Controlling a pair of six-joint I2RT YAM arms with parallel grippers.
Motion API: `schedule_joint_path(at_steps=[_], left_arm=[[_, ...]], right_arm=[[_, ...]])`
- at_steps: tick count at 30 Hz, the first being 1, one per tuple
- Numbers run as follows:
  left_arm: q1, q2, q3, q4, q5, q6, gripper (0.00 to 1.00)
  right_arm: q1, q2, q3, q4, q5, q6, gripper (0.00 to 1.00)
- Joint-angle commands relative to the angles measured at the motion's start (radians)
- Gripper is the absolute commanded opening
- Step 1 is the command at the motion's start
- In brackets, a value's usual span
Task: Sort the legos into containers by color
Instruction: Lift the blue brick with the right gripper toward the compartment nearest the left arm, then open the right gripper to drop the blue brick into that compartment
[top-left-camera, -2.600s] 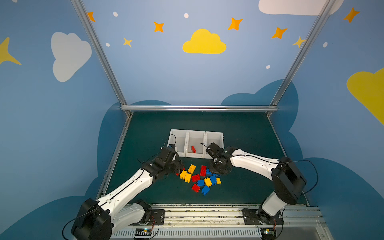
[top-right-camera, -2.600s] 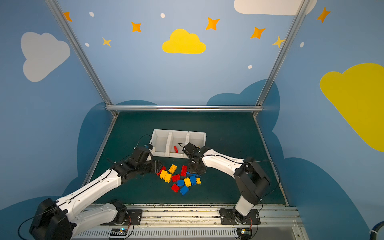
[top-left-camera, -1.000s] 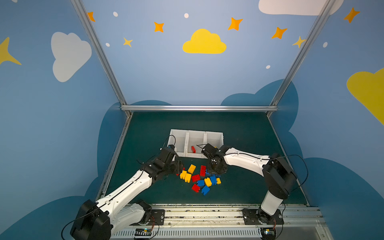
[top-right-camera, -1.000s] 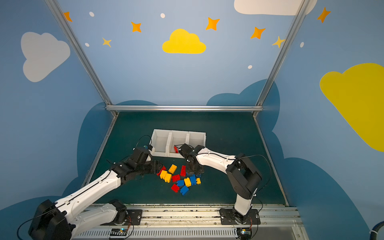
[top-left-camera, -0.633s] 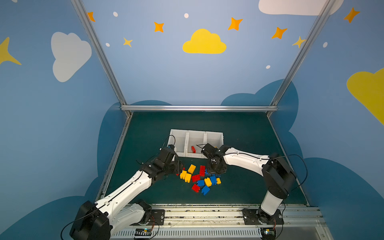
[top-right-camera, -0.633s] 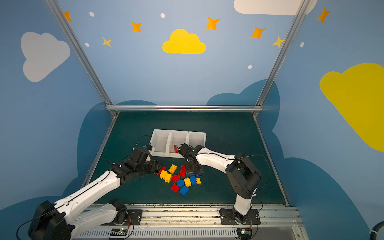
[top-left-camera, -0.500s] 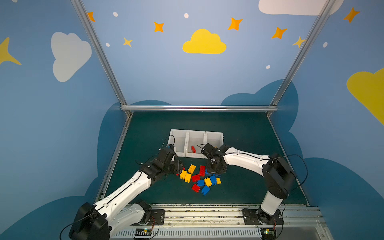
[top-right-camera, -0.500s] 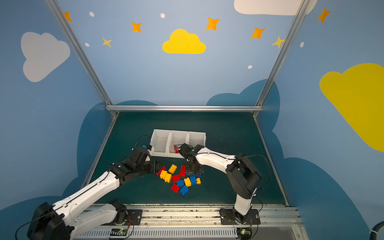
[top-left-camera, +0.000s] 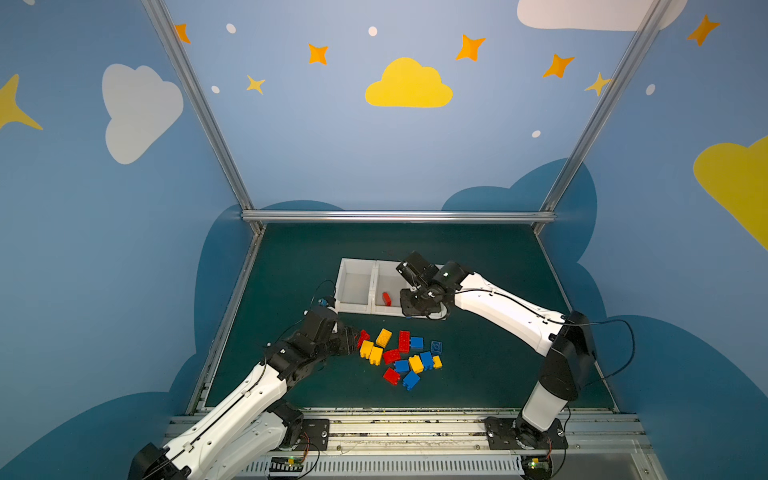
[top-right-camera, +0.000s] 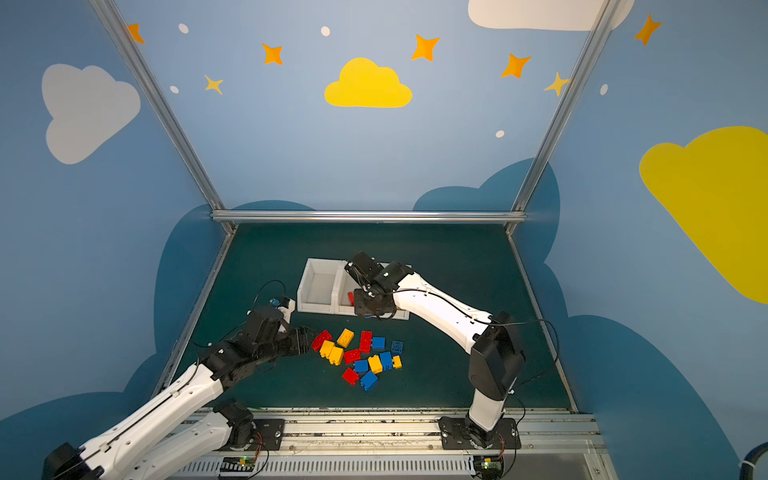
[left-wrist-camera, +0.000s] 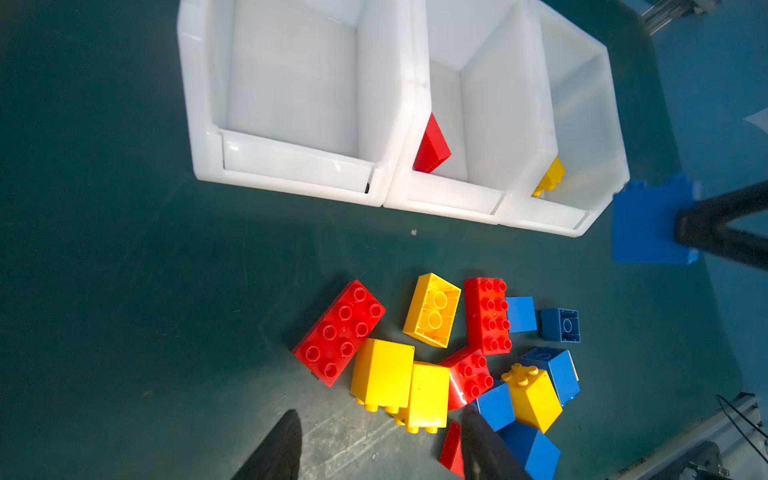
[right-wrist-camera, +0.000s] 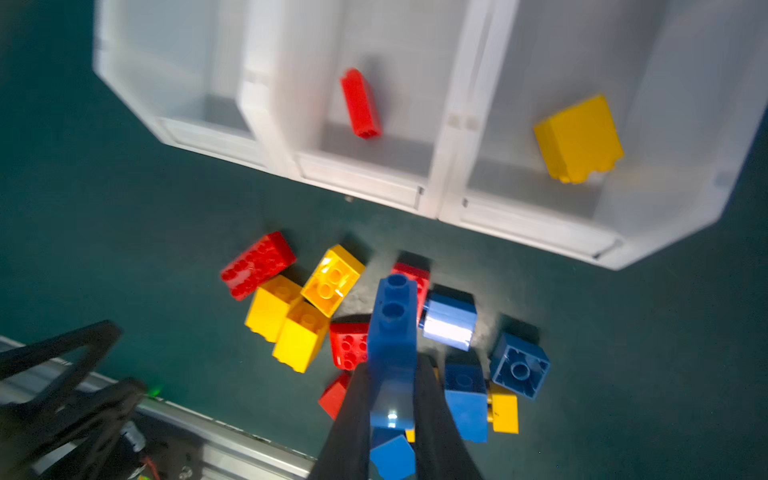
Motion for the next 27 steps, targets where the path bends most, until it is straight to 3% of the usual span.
schedule_joint_path(at_steps=[1, 12, 21, 27], left_arm=[[0.005, -0.046, -0.017, -0.062, -0.027, -0.027, 0.61], [0.009, -0.158, -0.074, -0.101, -0.026, -0.072, 0.61], [0.009, -0.158, -0.08, -0.106, -0.015, -0.08, 0.61], [0.01, -0.167, -0.088, -0.109, -0.014, -0.08, 0.62]], right_arm=[[-0.004, 0.111, 0.138, -0.034, -0.036, -0.108, 0.11], [-0.008, 0.492, 0.655, -0.039, -0.176, -0.224, 0.11], [-0.013, 0.594, 0.66, 0.158, -0.235, -0.253, 0.12], [-0.016, 0.597, 0.657, 0.177, -0.236, -0.252, 0.32]])
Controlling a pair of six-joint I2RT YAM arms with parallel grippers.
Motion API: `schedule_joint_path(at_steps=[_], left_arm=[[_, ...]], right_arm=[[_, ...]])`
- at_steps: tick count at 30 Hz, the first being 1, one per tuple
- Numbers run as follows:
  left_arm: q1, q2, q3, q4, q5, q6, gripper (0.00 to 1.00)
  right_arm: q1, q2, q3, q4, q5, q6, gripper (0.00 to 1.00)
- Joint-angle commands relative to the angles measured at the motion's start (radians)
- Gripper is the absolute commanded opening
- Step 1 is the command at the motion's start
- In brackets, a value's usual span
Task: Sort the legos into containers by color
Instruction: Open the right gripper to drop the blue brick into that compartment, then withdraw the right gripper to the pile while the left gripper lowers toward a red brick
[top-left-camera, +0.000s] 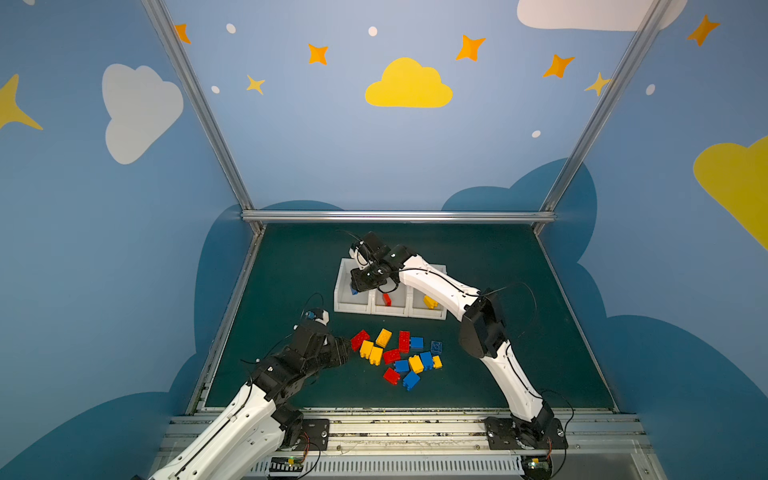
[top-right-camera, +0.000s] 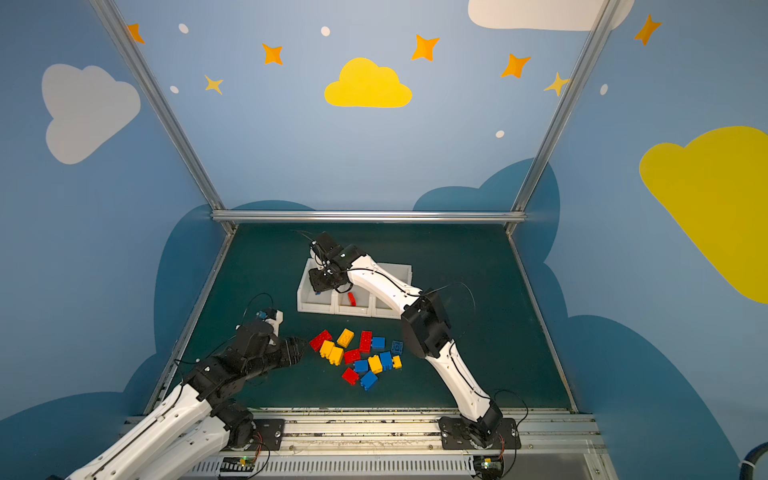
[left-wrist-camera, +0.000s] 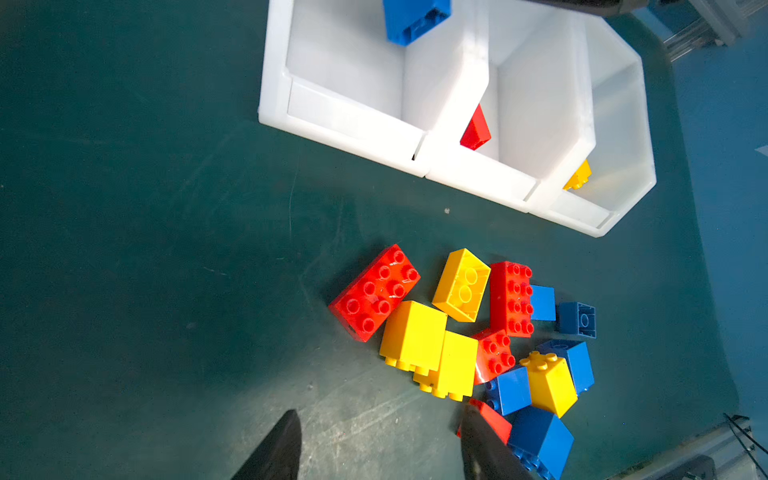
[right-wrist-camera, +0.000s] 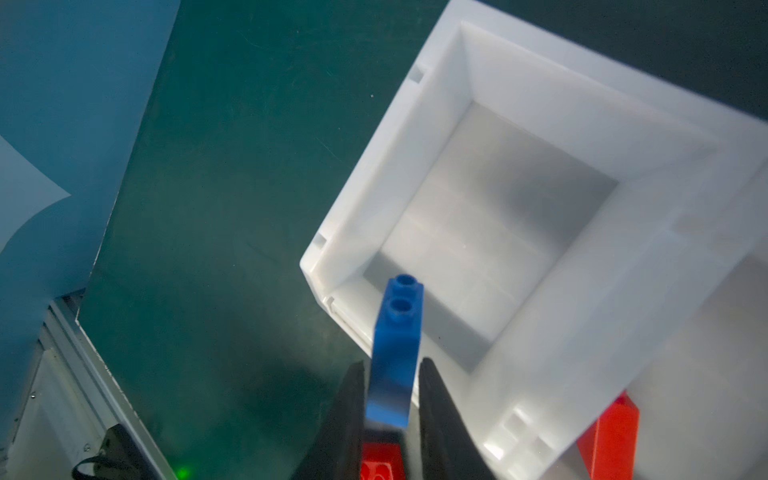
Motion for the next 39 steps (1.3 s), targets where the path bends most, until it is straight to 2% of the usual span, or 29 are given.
schedule_joint_path(at_steps=[1, 8, 14, 20, 26, 35, 39], left_arm=[[0.006, -0.006, -0.007, -0.017, 0.008, -0.004, 0.61], [0.006, -0.005, -0.007, -0.013, 0.012, 0.0, 0.62], [0.006, -0.015, -0.013, -0.019, 0.004, -0.001, 0.62], [0.005, 0.013, -0.011, -0.007, 0.023, 0.025, 0.62], [-0.005, 0.105, 0.017, 0.009, 0.044, 0.097, 0.62], [-0.047, 0.291, 0.075, 0.053, 0.047, 0.171, 0.62], [-0.056, 0.367, 0.114, 0.052, 0.008, 0.217, 0.62]], right_arm=[[-0.007, -0.005, 0.017, 0.035, -0.009, -0.008, 0.34], [-0.01, -0.055, 0.001, 0.025, -0.007, 0.001, 0.38], [-0.009, -0.186, -0.13, 0.069, 0.009, 0.01, 0.38], [-0.012, -0.374, -0.338, 0.102, 0.049, 0.036, 0.38], [-0.017, -0.588, -0.615, 0.092, 0.122, 0.094, 0.39], [-0.028, -0.853, -1.004, 0.073, 0.197, 0.246, 0.38], [-0.028, -0.951, -1.154, 0.109, 0.209, 0.329, 0.38]])
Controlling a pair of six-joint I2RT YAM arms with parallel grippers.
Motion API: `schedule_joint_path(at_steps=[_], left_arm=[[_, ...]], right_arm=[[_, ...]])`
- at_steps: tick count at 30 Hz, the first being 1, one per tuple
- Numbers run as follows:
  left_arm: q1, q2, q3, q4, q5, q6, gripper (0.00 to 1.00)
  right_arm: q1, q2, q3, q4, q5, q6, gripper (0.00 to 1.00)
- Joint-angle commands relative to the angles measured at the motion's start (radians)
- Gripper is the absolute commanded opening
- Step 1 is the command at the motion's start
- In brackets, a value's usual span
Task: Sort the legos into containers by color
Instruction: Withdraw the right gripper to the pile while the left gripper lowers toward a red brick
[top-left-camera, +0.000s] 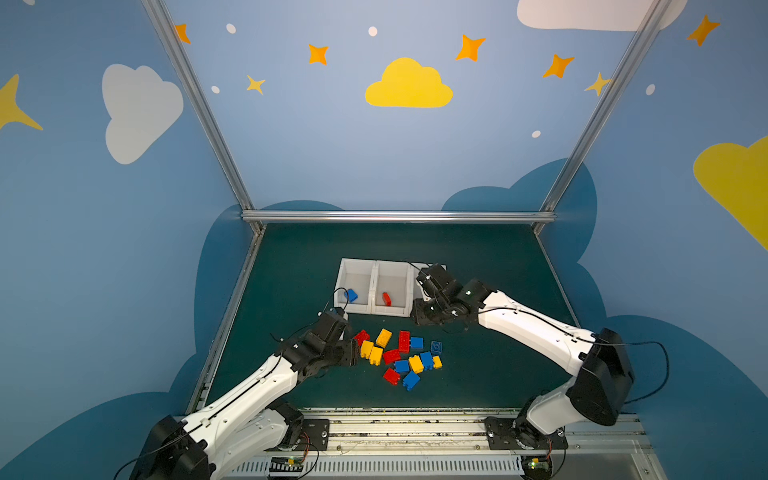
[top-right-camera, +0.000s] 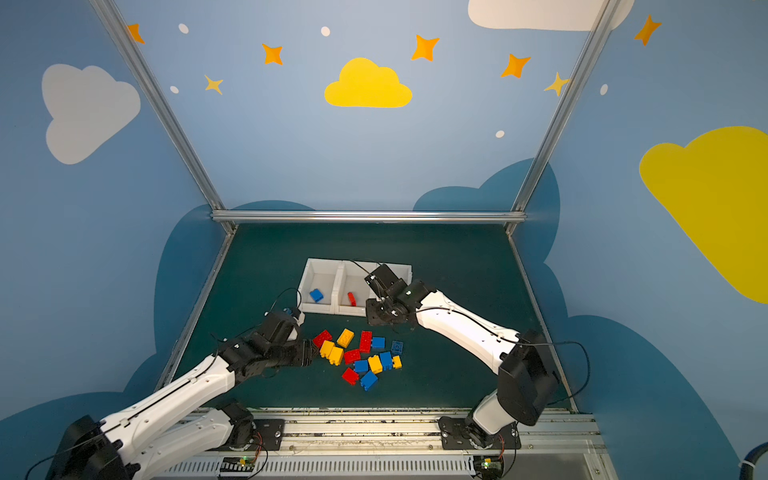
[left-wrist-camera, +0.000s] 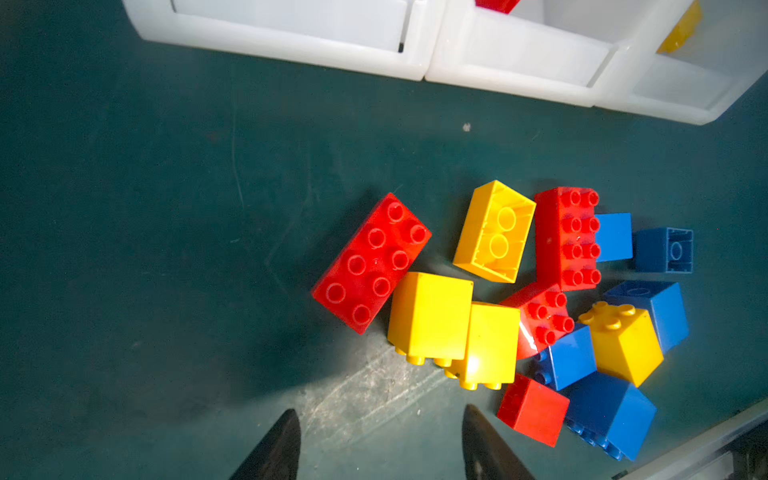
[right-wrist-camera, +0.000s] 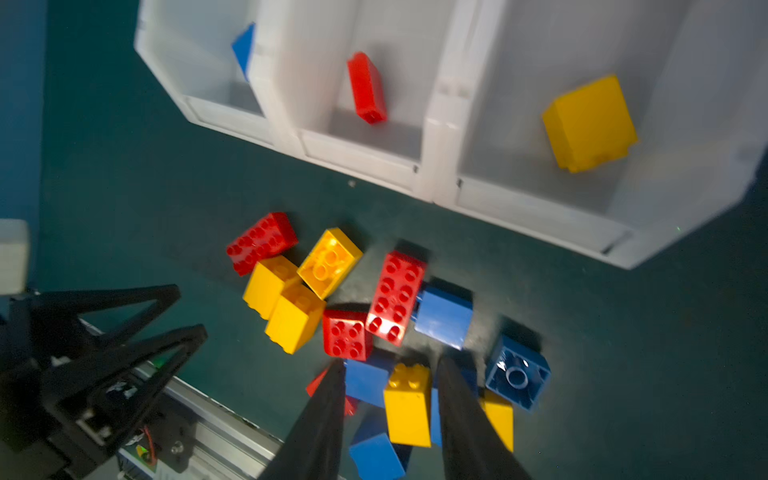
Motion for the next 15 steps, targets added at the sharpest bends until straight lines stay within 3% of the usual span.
schedule_joint_path(at_steps=[1, 15], left_arm=[[-0.005, 0.056, 0.054, 0.002, -0.043, 0.072, 0.62], [-0.013, 0.313, 0.186, -0.123, -0.117, 0.098, 0.63]], right_arm=[[-0.002, -0.087, -0.086, 0.017, 0.038, 0.104, 0.38], [-0.032, -0.222, -0.166, -0.024, 0.096, 0.127, 0.39]])
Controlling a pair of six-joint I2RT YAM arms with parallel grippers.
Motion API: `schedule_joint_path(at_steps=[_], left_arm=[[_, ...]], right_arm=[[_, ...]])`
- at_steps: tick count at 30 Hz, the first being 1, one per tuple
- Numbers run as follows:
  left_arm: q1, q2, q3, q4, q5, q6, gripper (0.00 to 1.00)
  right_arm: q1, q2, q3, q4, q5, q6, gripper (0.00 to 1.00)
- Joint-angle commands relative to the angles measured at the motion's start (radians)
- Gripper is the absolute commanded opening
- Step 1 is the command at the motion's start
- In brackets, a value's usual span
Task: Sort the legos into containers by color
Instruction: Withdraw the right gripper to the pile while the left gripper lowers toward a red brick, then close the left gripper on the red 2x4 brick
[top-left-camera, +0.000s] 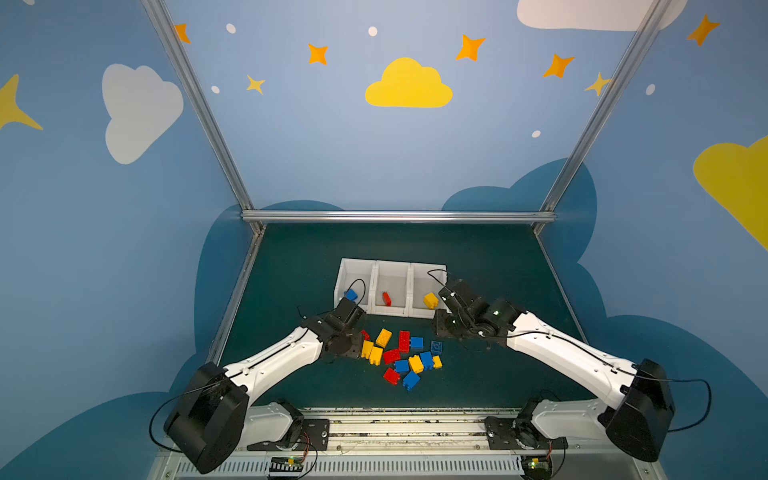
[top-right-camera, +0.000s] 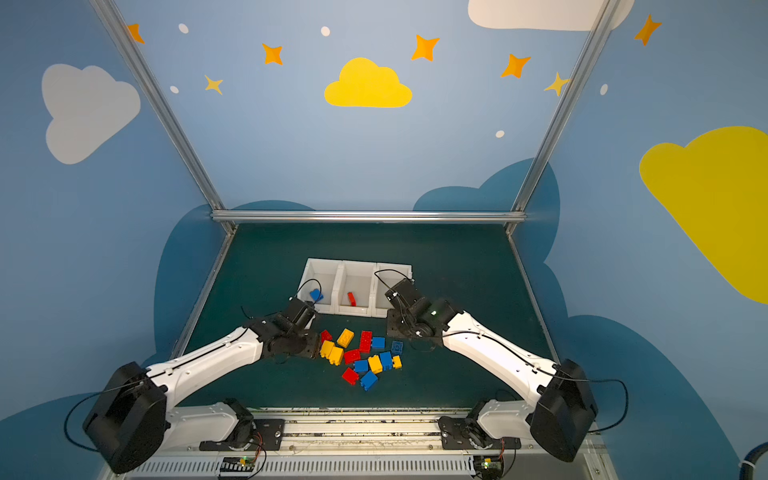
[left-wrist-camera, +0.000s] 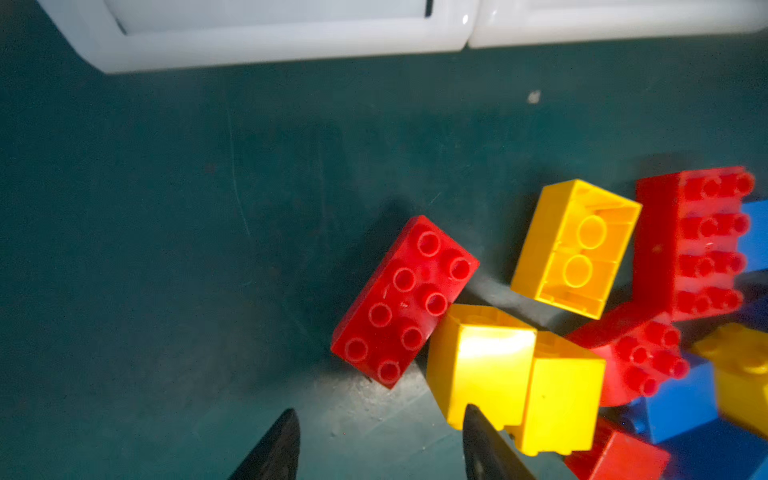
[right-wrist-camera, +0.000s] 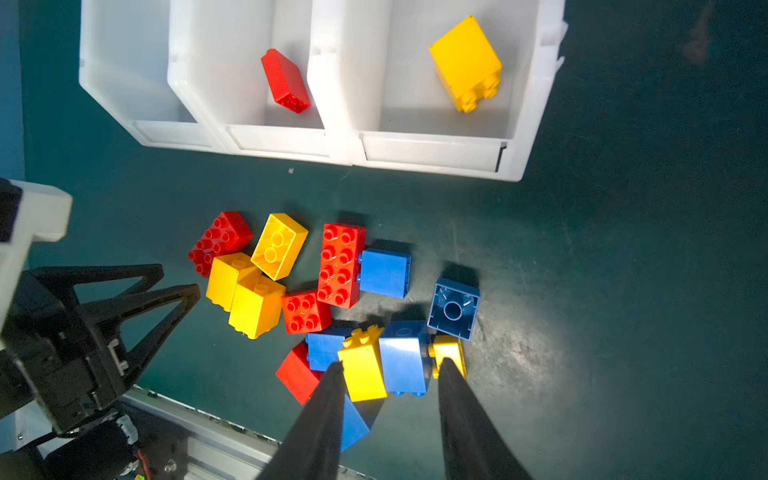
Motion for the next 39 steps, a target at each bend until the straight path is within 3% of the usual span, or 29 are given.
schedule_joint_path(at_steps=[1, 19, 23, 27, 39], left_arm=[[-0.003, 0.025, 0.03, -0.052, -0.022, 0.011, 0.63], [-0.022, 0.156, 0.069, 0.028, -0.019, 0.044, 0.63], [-0.021, 0.23, 0.131, -0.015, -0.071, 0.046, 0.63], [-0.019, 0.305, 0.176, 0.002, -0.045, 0.074, 0.62], [-0.019, 0.325, 0.175, 0.046, -0.013, 0.052, 0.38]], right_arm=[[-0.009, -0.022, -0.009, -0.022, 0.018, 0.009, 0.39], [-0.019, -0.021, -0.025, -0.013, 0.0, 0.019, 0.39], [-0.02, -0.024, -0.025, -0.019, 0.003, 0.022, 0.39], [-0.022, -0.03, -0.025, -0.026, 0.007, 0.024, 0.38], [-0.022, -0.058, -0.032, -0.043, 0.025, 0.028, 0.34]])
